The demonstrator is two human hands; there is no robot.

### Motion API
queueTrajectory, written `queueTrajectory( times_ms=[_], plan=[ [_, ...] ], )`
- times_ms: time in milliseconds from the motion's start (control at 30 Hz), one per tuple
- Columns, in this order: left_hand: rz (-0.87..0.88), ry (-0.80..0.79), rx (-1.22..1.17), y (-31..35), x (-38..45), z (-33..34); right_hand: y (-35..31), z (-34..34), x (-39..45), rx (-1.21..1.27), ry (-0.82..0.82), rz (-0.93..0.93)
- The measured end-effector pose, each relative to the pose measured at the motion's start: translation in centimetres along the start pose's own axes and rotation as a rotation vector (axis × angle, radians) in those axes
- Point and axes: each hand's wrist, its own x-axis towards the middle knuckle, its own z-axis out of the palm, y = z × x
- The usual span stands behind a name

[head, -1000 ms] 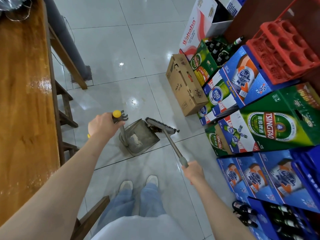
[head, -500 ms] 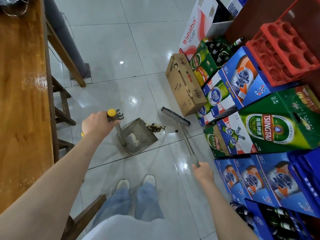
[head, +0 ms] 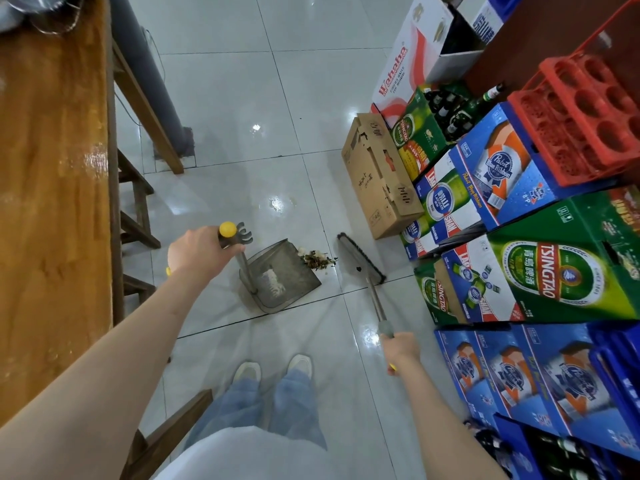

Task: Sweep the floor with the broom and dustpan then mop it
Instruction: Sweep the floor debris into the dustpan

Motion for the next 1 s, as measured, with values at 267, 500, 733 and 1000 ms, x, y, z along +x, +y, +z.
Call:
queueTrajectory(
  times_ms=[267, 500, 733, 1000],
  plan=[
    [0.002, -0.003, -0.011, -0.3, -0.4, -0.1, -0.9, 1.5, -3.5, 0.021, -0.102, -0.015],
    [0.012, -0.012, -0.024, -0.4, 0.0, -0.1, -0.6, -0.6, -4.3, 0.032, -0.019, -0.076],
    [0.013, -0.008, -0.017, -0.5, 0.2, -0.1, -1.8, -1.3, -2.0, -0.062, -0.031, -0.067],
    [0.017, -0.009, -0.008, -0.4, 0.3, -0.1, -1.1, -0.2, -1.6, -0.141, -0.072, -0.042]
  ],
)
